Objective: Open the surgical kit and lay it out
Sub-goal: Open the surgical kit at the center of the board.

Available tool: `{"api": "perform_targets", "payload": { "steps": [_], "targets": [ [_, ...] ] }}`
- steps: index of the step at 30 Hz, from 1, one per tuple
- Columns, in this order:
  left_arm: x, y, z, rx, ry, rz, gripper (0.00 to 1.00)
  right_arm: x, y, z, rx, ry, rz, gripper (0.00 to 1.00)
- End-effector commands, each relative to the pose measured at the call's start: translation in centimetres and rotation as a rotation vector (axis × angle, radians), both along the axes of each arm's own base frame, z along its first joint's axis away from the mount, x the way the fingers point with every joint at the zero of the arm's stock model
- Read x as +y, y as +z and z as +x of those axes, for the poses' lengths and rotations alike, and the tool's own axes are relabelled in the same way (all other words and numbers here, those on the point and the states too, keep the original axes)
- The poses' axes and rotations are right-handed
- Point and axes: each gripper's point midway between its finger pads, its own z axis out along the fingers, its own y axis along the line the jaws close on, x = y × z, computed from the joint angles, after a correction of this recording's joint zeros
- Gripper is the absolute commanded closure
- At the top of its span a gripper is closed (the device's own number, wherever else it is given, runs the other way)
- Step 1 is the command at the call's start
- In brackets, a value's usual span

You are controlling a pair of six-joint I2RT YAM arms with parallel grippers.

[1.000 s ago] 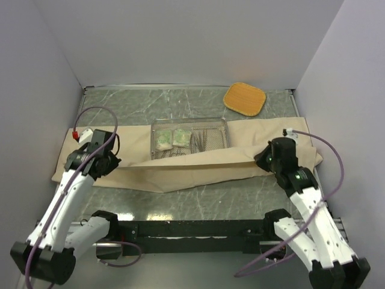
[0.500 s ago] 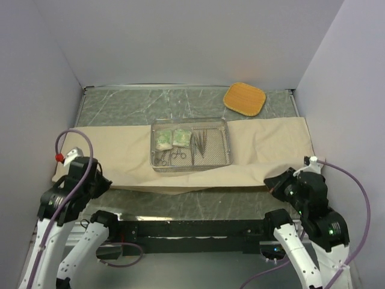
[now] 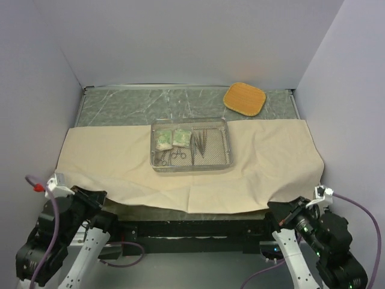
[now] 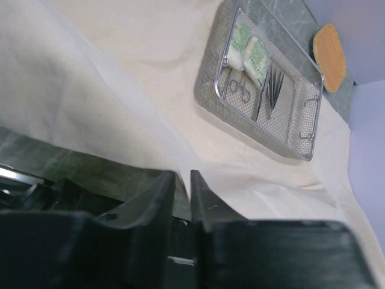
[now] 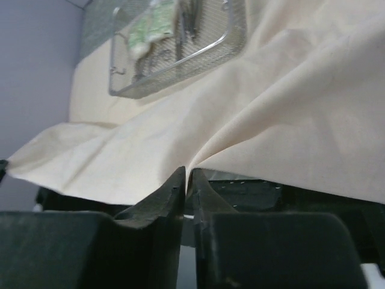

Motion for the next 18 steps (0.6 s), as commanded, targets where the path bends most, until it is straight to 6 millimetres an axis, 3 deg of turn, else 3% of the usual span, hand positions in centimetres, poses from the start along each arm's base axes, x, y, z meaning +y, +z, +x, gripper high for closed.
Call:
{"api": "perform_targets", "payload": {
  "steps": [1,2,4,5,10,14,18],
  "targets": [
    [0.8,1.3,-1.5,-0.107,0.025,-0.019,0.69,0.7,-0.4,-3.1,-0.027,0.083,0.022,0.69],
    [1.0,1.6,-1.6,-0.120,0.034,-0.028,0.61,0.6,-0.3,-3.2,-0.038,0.082,0.022,0.57],
    [1.1,2.2,-1.8,-0.155,0.041,-0.035,0.51,0.4,-0.1,-3.3,-0.060,0.081,0.010,0.52],
    [1.2,2.3,-1.8,-0.160,0.047,-0.042,0.42,0.2,0.1,-3.3,-0.069,0.076,0.002,0.46],
    [1.1,3.2,-0.3,-0.150,0.065,-0.034,0.33,-1.0,0.9,-2.4,-0.072,0.023,-0.062,0.35],
    [0.5,4.4,2.9,-0.163,0.071,-0.031,0.17,-0.4,0.7,0.7,0.002,0.035,-0.107,0.22],
    [-1.5,2.9,8.1,-0.074,0.025,0.004,0.05,0.9,0.0,4.3,0.072,0.053,-0.099,0.13]
  ]
}}
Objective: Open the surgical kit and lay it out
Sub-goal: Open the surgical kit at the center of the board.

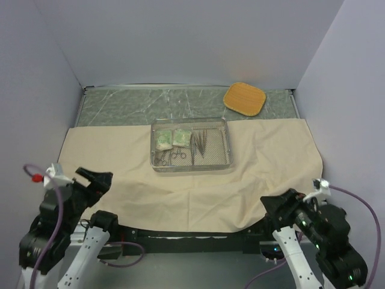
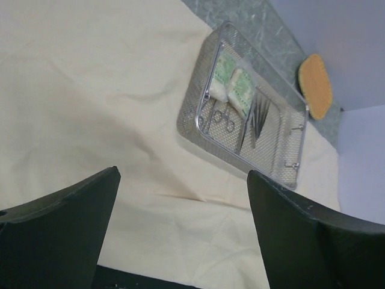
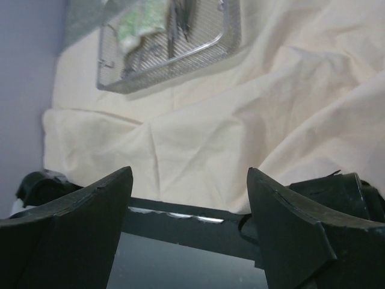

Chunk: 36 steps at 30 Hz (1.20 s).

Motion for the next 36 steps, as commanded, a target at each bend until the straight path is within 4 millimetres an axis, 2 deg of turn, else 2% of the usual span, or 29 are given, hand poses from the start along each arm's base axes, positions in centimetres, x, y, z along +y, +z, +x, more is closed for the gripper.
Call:
{"api": "perform_targets", "payload": {
  "steps": [1,3,5,6,7,8,9,10,11,12,13,14,15,16,17,18,19,20,21,22,23,24,26,27,29,30,32,33,36],
  "targets": [
    [-2.2,-0.1,6.7,0.020,-0.038,0.024,0.04,1.3,-0.5,5.2,0.059,0.015,-0.024,0.11],
    [-3.2,-1.5,10.1,0.058,-0.056,0.049,0.01,1.6,-1.0,7.5,0.097,0.006,-0.038,0.09],
    [-3.6,-2.9,12.3,0.097,-0.069,0.084,0.00,1.9,-1.7,10.5,0.132,-0.014,-0.056,0.07],
    [-3.9,-3.9,14.6,0.127,-0.059,0.109,0.01,1.7,-2.0,11.6,0.144,-0.039,-0.072,0.06],
    [-3.8,-4.6,15.7,0.151,-0.059,0.142,0.00,2.0,-2.2,13.5,0.161,-0.051,-0.078,0.05],
    [-3.9,-4.4,16.9,0.159,-0.057,0.160,0.01,2.1,-2.3,14.6,0.166,-0.057,-0.082,0.05],
    [-3.8,-6.3,18.7,0.230,-0.047,0.199,0.01,2.3,-2.4,15.7,0.168,-0.054,-0.087,0.05],
    [-3.8,-6.9,19.6,0.255,-0.054,0.230,0.01,2.9,-2.7,17.8,0.172,-0.050,-0.089,0.05],
    [-3.9,-8.2,21.2,0.307,-0.059,0.256,0.00,3.0,-3.0,18.8,0.182,-0.052,-0.097,0.05],
    [-3.7,-8.6,22.3,0.314,-0.058,0.269,0.01,3.2,-3.0,19.9,0.183,-0.051,-0.101,0.05],
    [-3.7,-9.3,23.1,0.333,-0.079,0.286,0.01,3.6,-3.9,21.7,0.210,-0.047,-0.108,0.05],
    [-3.8,-10.5,24.3,0.372,-0.088,0.292,0.01,3.5,-4.2,22.7,0.217,-0.050,-0.117,0.05],
    [-3.3,-10.9,25.1,0.384,-0.082,0.289,0.01,3.5,-4.0,23.9,0.212,-0.055,-0.120,0.05],
    [-3.5,-10.8,26.2,0.376,-0.104,0.285,0.01,3.6,-5.0,25.5,0.232,-0.060,-0.128,0.06],
    [-3.4,-12.3,26.9,0.415,-0.112,0.290,0.00,3.3,-5.2,26.4,0.232,-0.070,-0.135,0.06],
    [-3.0,-12.8,27.5,0.427,-0.106,0.287,0.00,3.2,-5.3,27.5,0.226,-0.078,-0.136,0.06],
    [-3.1,-12.7,28.3,0.423,-0.123,0.282,0.00,3.3,-6.3,28.9,0.241,-0.081,-0.136,0.06],
    [-3.0,-14.2,28.8,0.463,-0.130,0.281,0.01,3.0,-6.7,29.6,0.255,-0.084,-0.123,0.06],
    [-2.7,-14.8,29.1,0.483,-0.132,0.272,0.01,3.1,-6.7,30.5,0.258,-0.084,-0.112,0.06],
    [-2.8,-14.6,29.8,0.484,-0.140,0.270,0.01,3.2,-8.2,31.4,0.296,-0.077,-0.114,0.06],
    [-2.7,-16.2,29.8,0.535,-0.148,0.266,0.01,3.2,-8.6,31.9,0.304,-0.064,-0.113,0.06],
    [-2.7,-16.7,29.9,0.550,-0.149,0.265,0.00,3.2,-8.6,32.7,0.303,-0.066,-0.117,0.07],
    [-2.5,-18.0,30.2,0.586,-0.147,0.262,0.01,3.1,-10.4,33.7,0.346,-0.060,-0.131,0.07],
    [-2.4,-18.5,30.2,0.597,-0.146,0.260,0.01,2.9,-10.4,34.5,0.341,-0.068,-0.135,0.07],
    [-2.1,-19.6,30.3,0.621,-0.145,0.258,0.01,2.8,-11.8,35.7,0.368,-0.069,-0.139,0.07],
    [-1.9,-19.9,30.3,0.628,-0.144,0.261,0.01,2.4,-13.3,36.4,0.392,-0.074,-0.138,0.07],
    [-1.4,-21.0,30.4,0.648,-0.134,0.259,0.01,2.2,-14.3,37.2,0.415,-0.078,-0.122,0.07],
    [-1.2,-21.5,30.3,0.660,-0.127,0.254,0.01,1.5,-15.9,37.3,0.455,-0.093,-0.111,0.07],
    [-0.3,-23.2,29.9,0.708,-0.114,0.232,0.01,0.3,-18.0,37.0,0.513,-0.125,-0.067,0.07]
  ]
}}
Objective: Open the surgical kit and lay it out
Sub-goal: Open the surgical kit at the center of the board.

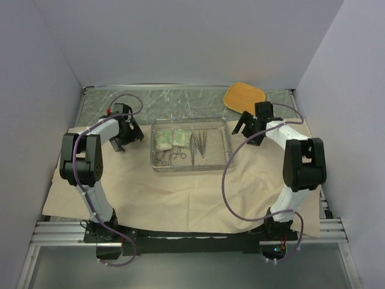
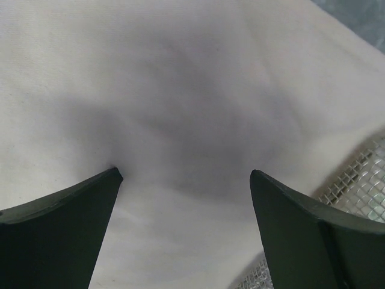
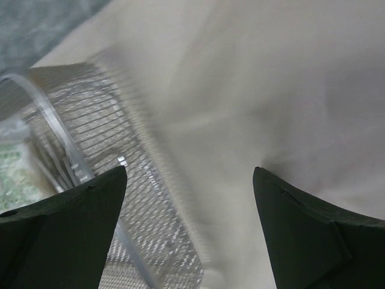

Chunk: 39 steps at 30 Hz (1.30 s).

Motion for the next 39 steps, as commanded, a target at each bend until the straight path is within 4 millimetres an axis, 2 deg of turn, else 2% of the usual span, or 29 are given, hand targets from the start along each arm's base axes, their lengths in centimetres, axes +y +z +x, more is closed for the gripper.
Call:
{"api": "perform_targets", "payload": {
  "steps": [1,7,10,13,14,17,18,22,26,28,33,34,35,36,37,38,39],
  "targets": [
    [1.2,-0.9,1.0,0.000,0.017,-0.012,0.00,-2.3,-1.1,1.2,-0.002,-0.070,0.041,0.07],
    [2.4,-2.6,1.1,0.045,0.047,-0.017,0.01,-8.8,-3.7,-1.2,0.076,-0.270,0.002,0.06],
    [2.4,-2.9,1.0,0.057,0.046,-0.011,0.01,-10.7,-3.3,-1.4,0.073,-0.324,-0.060,0.06],
    [2.7,-2.5,1.0,0.054,0.049,0.004,0.01,-10.2,-1.2,-0.5,0.025,-0.268,-0.113,0.06],
    [2.8,-2.3,0.9,0.049,0.052,0.006,0.00,-9.1,-0.4,-0.2,0.005,-0.233,-0.132,0.06],
    [3.3,-0.9,0.6,0.023,0.074,0.028,0.01,-8.6,0.9,0.0,-0.018,-0.209,-0.178,0.06],
    [3.4,0.0,0.6,0.002,0.081,0.038,0.01,-8.5,0.9,-0.1,-0.015,-0.216,-0.173,0.06],
    [4.1,1.0,-0.3,-0.013,0.092,0.102,0.01,-9.0,-0.6,-1.5,0.046,-0.229,-0.204,0.07],
    [4.3,0.1,-0.9,0.023,0.081,0.144,0.06,-9.5,-2.5,-2.8,0.111,-0.221,-0.237,0.10],
    [3.9,-1.0,-1.2,0.061,0.064,0.154,0.09,-9.5,-3.4,-3.1,0.147,-0.209,-0.253,0.12],
    [3.0,-2.9,-1.7,0.132,0.027,0.204,0.31,-9.0,-4.3,-3.2,0.181,-0.166,-0.275,0.24],
    [3.0,-2.8,-1.4,0.131,0.027,0.207,0.40,-8.9,-4.7,-3.2,0.195,-0.155,-0.281,0.27],
    [3.0,-3.0,-1.4,0.137,0.026,0.208,0.45,-8.8,-4.9,-3.2,0.202,-0.144,-0.289,0.30],
    [3.0,-3.6,-1.4,0.153,0.025,0.210,0.50,-8.8,-4.8,-2.8,0.199,-0.145,-0.298,0.40],
    [3.0,-3.5,-1.1,0.150,0.026,0.213,0.64,-8.7,-5.3,-2.8,0.213,-0.137,-0.301,0.46],
    [3.0,-3.9,-1.0,0.162,0.026,0.217,0.71,-8.7,-5.5,-2.8,0.218,-0.134,-0.297,0.53],
    [3.1,-4.0,-0.8,0.164,0.026,0.222,0.77,-8.6,-5.2,-2.2,0.205,-0.136,-0.293,0.67]
  ]
}}
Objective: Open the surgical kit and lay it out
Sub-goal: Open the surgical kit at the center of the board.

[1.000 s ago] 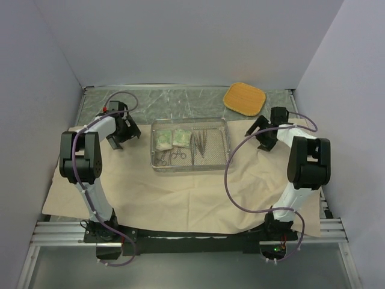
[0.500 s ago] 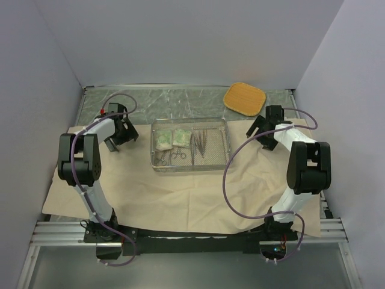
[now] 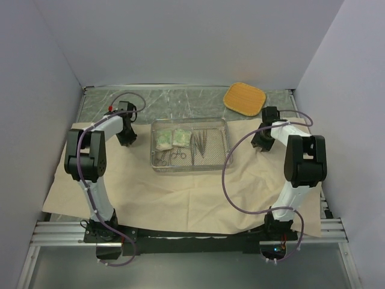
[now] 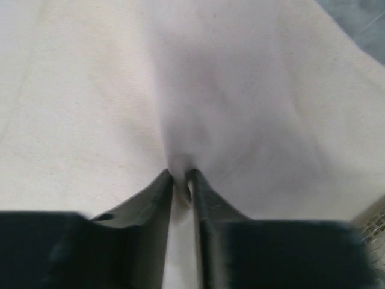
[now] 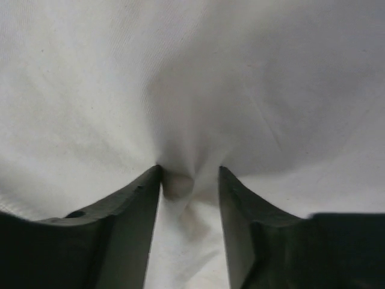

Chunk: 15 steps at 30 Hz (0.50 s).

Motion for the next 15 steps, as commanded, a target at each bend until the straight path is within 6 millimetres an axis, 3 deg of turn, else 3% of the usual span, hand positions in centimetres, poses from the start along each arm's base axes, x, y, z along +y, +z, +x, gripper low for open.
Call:
{"api": "perform_targets", "payload": {
  "steps": [1,3,4,6,11,15],
  "targets": [
    [1.0,-2.8,-0.8,0.111,0.008,0.054,0.88,0.0,-0.4,1.3,0.010,0.018,-0.022,0.74],
    [1.2,-3.3,-0.3,0.128,0.011,0.068,0.99,0.0,-0.1,2.0,0.021,0.042,-0.029,0.88],
    [1.2,-2.7,0.8,0.110,0.014,0.071,0.99,0.1,-0.4,1.8,0.039,0.052,-0.022,0.92],
    [1.1,-3.4,1.5,0.128,0.012,0.068,0.99,0.1,-0.4,1.9,0.039,0.051,-0.018,1.00],
    [0.8,-2.5,4.4,0.105,0.013,0.060,0.99,0.1,-0.1,2.1,0.066,0.039,0.000,1.00],
    [1.2,-2.1,5.7,0.081,0.026,0.055,0.99,-1.1,1.0,4.2,0.052,0.014,0.008,1.00]
  ]
}}
